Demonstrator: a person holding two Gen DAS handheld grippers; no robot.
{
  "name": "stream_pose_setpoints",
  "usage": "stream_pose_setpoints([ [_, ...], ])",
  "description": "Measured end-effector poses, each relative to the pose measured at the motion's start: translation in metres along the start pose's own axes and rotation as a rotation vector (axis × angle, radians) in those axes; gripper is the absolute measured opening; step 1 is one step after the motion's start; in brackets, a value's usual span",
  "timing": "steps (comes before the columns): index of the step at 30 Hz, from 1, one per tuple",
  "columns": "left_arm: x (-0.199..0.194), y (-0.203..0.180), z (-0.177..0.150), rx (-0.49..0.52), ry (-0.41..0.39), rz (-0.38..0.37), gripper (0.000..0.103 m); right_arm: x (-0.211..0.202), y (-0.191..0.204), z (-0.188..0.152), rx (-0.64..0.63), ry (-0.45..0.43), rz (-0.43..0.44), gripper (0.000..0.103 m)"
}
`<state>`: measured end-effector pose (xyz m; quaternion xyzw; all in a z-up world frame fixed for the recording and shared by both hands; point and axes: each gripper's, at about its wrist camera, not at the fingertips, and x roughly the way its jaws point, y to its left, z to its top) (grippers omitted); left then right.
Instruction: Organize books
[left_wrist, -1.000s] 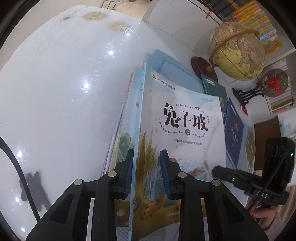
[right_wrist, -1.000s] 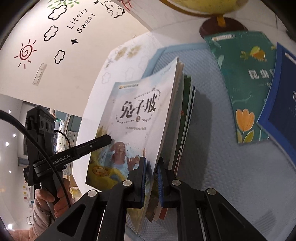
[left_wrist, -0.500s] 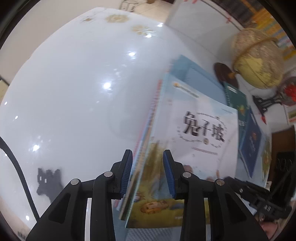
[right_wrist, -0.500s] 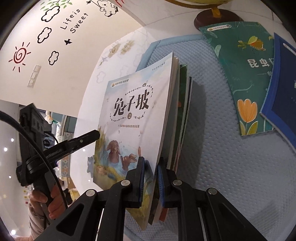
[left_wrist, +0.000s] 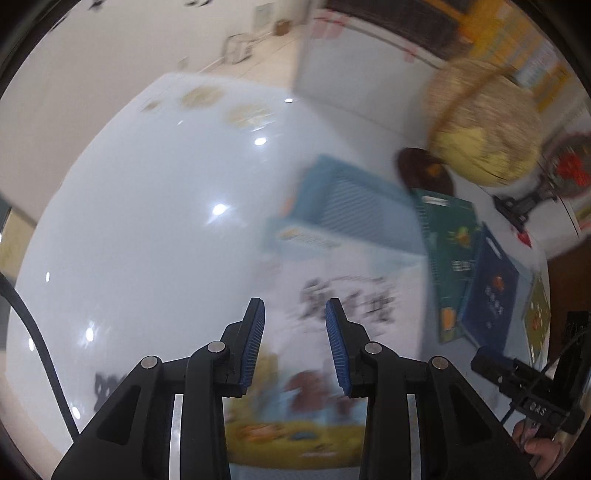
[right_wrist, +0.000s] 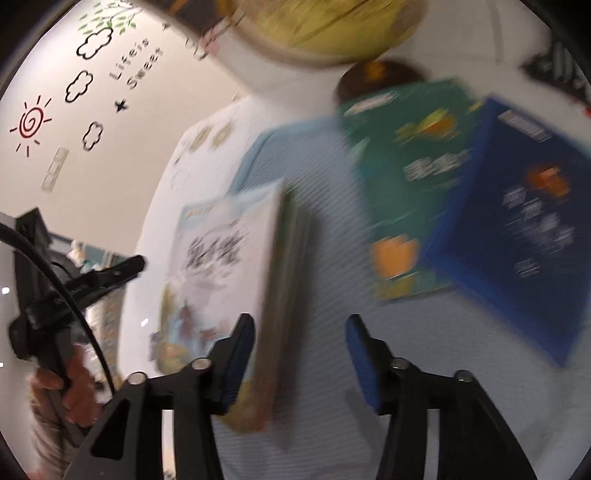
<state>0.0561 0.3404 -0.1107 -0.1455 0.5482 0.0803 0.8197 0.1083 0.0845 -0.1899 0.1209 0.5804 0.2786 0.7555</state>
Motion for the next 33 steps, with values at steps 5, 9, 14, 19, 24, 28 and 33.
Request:
stream_pose_setpoints([
  [5,0.028,-0.084,0.013,0.139,0.030,-0.040,0.032,-0.037,-0.075,0.002,0.106,-0.087,-0.100,0.051],
  [9,0.069,-0.153,0.011,0.202,0.103,-0.093,0.032,-0.061,-0.138,0.001,0.206,-0.146,-0.141,0.051],
  [14,0.129,-0.220,0.003,0.255,0.191,-0.095,0.032,-0.060,-0.189,0.006,0.256,-0.139,-0.130,0.051],
  [19,0.141,-0.252,0.001,0.302,0.166,-0.078,0.032,-0.048,-0.197,0.015,0.216,-0.126,-0.074,0.051],
  [24,0.138,-0.272,-0.008,0.347,0.181,-0.104,0.037,-0.039,-0.198,0.012,0.170,-0.109,-0.035,0.052],
  [28,0.130,-0.274,-0.028,0.353,0.216,-0.112,0.037,-0.045,-0.208,0.001,0.202,-0.102,0.002,0.052],
  [33,0.111,-0.264,-0.075,0.316,0.313,-0.206,0.037,-0.058,-0.211,-0.033,0.200,-0.065,0.020,0.052],
])
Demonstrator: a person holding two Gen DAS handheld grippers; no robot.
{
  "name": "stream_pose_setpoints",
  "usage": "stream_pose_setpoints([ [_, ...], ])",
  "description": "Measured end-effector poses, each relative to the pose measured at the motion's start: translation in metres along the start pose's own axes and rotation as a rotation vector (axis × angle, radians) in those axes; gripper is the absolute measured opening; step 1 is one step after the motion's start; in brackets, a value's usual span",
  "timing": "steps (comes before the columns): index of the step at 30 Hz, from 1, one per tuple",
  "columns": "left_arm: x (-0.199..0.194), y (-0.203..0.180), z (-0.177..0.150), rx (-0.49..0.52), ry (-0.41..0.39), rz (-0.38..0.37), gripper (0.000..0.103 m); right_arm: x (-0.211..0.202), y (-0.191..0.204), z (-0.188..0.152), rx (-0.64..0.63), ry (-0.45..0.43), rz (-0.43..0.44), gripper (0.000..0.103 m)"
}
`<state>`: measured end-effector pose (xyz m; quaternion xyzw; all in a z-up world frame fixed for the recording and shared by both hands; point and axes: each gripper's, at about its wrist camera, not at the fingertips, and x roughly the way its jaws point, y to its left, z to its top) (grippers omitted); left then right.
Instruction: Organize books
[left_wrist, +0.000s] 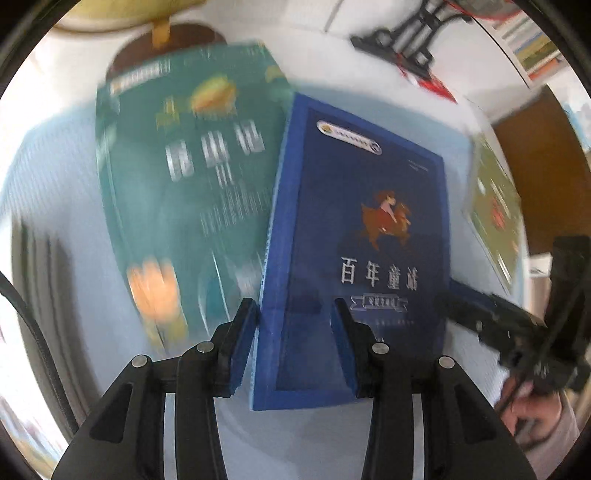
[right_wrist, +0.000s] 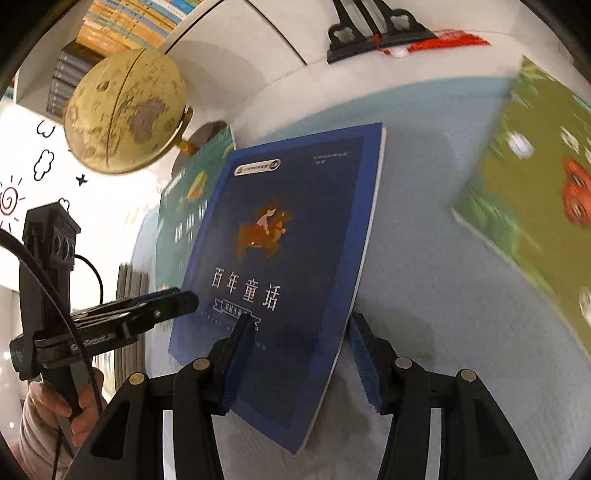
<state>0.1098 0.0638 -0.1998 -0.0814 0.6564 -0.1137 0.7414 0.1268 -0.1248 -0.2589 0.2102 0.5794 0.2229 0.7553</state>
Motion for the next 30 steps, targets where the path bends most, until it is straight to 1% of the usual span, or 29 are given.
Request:
stream_pose_setpoints([
  [1,0.001,-0.003,-0.018,0.003,0.030,-0.026,0.037,-0.003,-0.003,-0.009,0.005,0.018,0.009,0.052],
  [4,0.002,-0.002,-0.050,0.019,0.060,-0.094,0.037,-0.015,-0.013,-0.032,0.028,0.077,0.072,0.051],
  [6,0.003,0.001,-0.065,0.035,0.088,-0.135,0.037,-0.023,-0.021,-0.047,0.041,0.112,0.111,0.044],
  [8,0.003,0.005,-0.066,0.035,0.089,-0.167,0.037,-0.028,-0.028,-0.060,0.027,0.147,0.107,0.043],
  [9,0.004,0.007,-0.064,0.027,0.095,-0.186,0.037,-0.027,-0.033,-0.067,0.025,0.169,0.107,0.036],
  [10,0.005,0.011,-0.061,0.011,0.106,-0.211,0.037,-0.028,-0.039,-0.072,0.035,0.173,0.131,0.033],
  [13,0.007,0.017,-0.053,-0.014,0.135,-0.258,0.037,-0.027,-0.052,-0.071,0.088,0.173,0.205,0.032],
  [15,0.010,0.018,-0.047,-0.029,0.138,-0.283,0.037,-0.024,-0.052,-0.068,0.078,0.174,0.223,0.032],
  [18,0.014,0.027,-0.040,-0.089,0.145,-0.333,0.037,-0.018,-0.050,-0.059,0.068,0.187,0.242,0.032],
  [21,0.017,0.028,-0.035,-0.116,0.157,-0.337,0.036,-0.015,-0.052,-0.053,0.065,0.203,0.264,0.032],
  [26,0.015,0.016,-0.029,-0.044,0.166,-0.263,0.036,-0.012,-0.061,-0.046,0.098,0.203,0.311,0.032],
  [27,0.010,0.022,-0.035,-0.042,0.169,-0.256,0.036,-0.012,-0.062,-0.046,0.102,0.203,0.317,0.032],
  [30,0.011,0.026,-0.032,-0.081,0.193,-0.256,0.036,-0.009,-0.060,-0.042,0.099,0.200,0.319,0.032],
])
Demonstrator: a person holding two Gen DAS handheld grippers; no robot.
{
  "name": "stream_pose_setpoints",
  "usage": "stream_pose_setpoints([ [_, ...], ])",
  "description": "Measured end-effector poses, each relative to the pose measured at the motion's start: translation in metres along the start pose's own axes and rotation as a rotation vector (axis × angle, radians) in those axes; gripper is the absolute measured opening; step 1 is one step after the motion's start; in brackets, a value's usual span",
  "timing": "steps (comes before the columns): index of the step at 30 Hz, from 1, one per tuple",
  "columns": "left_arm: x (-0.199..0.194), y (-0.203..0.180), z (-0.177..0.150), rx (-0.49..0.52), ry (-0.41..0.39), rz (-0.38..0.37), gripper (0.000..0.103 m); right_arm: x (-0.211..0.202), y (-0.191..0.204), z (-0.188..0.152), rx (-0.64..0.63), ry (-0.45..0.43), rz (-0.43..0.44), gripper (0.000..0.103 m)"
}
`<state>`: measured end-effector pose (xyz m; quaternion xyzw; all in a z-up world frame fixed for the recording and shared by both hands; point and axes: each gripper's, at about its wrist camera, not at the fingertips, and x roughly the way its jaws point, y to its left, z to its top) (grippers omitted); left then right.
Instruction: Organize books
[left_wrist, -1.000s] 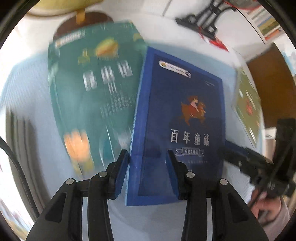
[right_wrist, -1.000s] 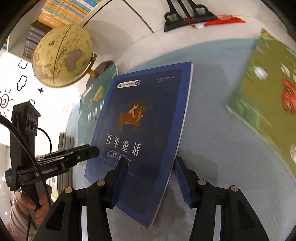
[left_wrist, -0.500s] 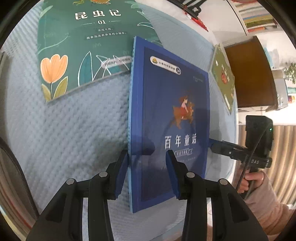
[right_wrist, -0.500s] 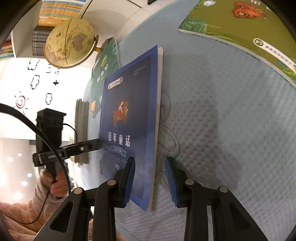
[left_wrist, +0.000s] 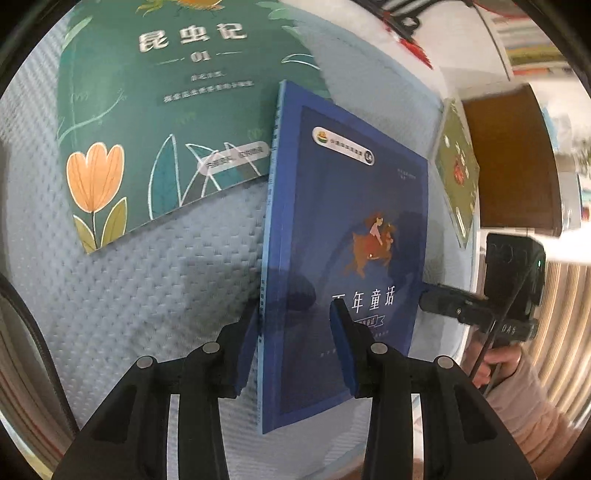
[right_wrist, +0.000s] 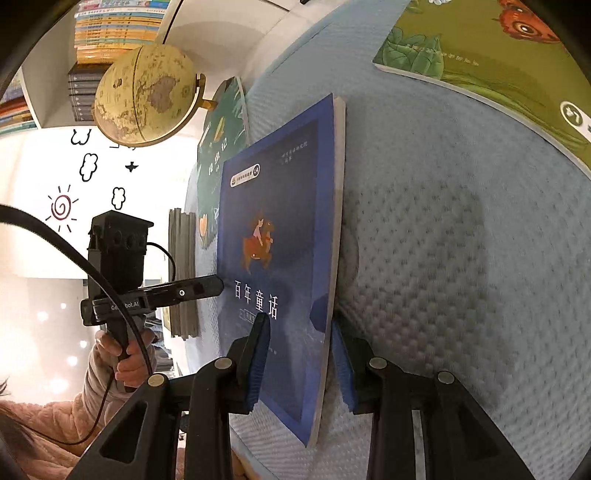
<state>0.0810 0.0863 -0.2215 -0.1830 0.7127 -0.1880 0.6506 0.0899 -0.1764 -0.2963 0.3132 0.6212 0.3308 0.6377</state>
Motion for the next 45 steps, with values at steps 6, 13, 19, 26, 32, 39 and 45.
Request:
stream_pose_setpoints([
  [6,0.002,0.005,0.005,-0.039,-0.002,-0.025,0.035,0.001,-0.003,0.007,0.007,-0.008,0.031,0.032],
  [13,-0.001,0.044,0.008,-0.192,-0.005,-0.239,0.034,-0.003,-0.017,0.008,0.076,-0.030,0.028,0.009],
  [19,-0.002,0.046,0.011,-0.193,-0.023,-0.261,0.030,-0.003,-0.013,0.008,0.094,-0.037,0.000,0.008],
  [26,-0.001,0.022,0.004,-0.092,-0.091,-0.072,0.021,-0.003,0.002,0.006,0.058,-0.057,-0.094,0.011],
  [32,-0.004,-0.003,-0.006,0.002,-0.120,0.091,0.022,-0.009,0.019,0.002,0.027,-0.089,-0.134,0.010],
  [39,-0.019,-0.006,-0.014,-0.032,-0.149,0.062,0.021,-0.020,0.041,-0.006,-0.025,-0.118,-0.118,0.009],
  [45,-0.042,-0.017,-0.020,-0.013,-0.192,0.047,0.021,-0.035,0.063,-0.010,-0.062,-0.158,-0.101,0.009],
])
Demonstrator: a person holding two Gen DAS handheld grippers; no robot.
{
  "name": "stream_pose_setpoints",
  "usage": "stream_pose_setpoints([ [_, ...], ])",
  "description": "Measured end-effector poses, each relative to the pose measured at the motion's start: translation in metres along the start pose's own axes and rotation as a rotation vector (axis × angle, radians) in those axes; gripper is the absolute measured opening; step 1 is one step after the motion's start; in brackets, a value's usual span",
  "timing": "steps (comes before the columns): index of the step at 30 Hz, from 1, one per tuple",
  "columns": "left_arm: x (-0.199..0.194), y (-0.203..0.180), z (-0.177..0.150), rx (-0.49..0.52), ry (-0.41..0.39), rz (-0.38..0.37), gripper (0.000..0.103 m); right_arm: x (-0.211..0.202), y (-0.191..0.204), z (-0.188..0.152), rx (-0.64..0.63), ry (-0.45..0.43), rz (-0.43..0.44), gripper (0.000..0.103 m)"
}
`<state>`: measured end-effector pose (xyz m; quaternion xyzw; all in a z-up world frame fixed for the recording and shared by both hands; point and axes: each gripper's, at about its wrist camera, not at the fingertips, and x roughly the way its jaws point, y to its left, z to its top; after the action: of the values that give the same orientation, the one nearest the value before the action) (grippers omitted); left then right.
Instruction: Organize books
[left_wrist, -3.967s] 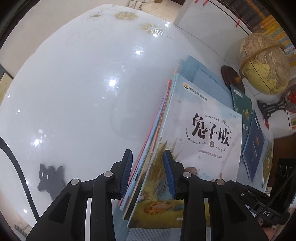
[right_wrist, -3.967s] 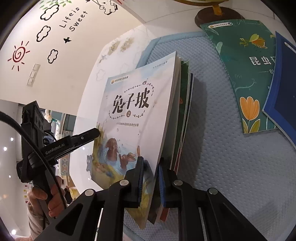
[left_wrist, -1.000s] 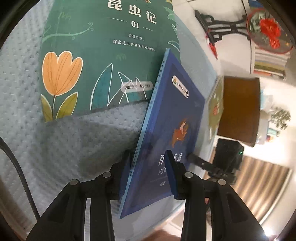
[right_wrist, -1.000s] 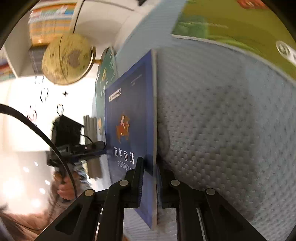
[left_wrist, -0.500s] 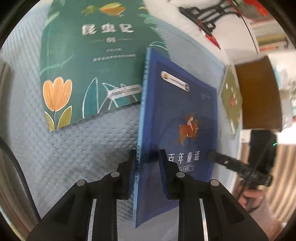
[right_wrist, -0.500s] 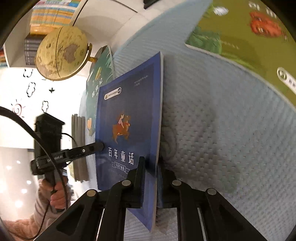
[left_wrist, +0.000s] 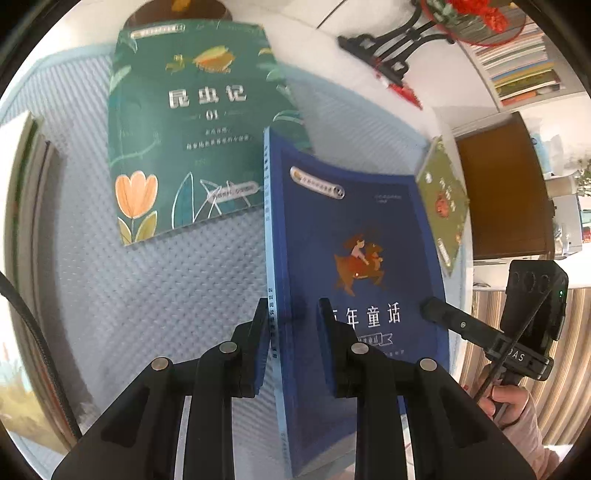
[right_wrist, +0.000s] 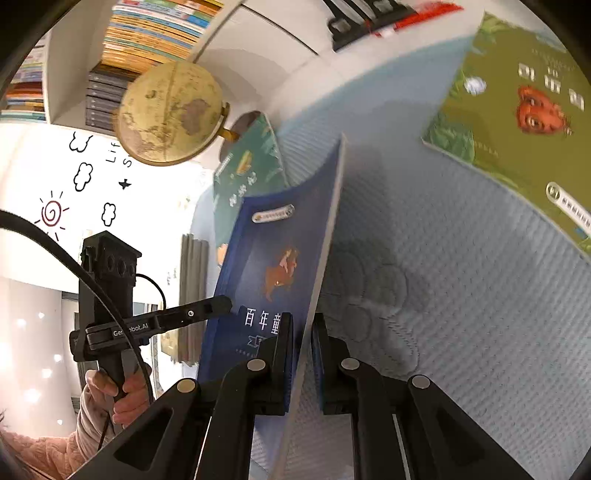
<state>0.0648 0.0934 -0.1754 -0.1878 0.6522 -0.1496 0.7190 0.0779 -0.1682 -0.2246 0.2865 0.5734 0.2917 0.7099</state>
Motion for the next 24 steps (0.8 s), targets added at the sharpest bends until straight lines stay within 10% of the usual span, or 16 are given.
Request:
stream_pose_setpoints([
  [24,-0.095,0.005,-0.006,0.037,-0.175,-0.006,0.021,-0.034,0.096,-0.001,-0.176,-0.099,0.079,0.010],
])
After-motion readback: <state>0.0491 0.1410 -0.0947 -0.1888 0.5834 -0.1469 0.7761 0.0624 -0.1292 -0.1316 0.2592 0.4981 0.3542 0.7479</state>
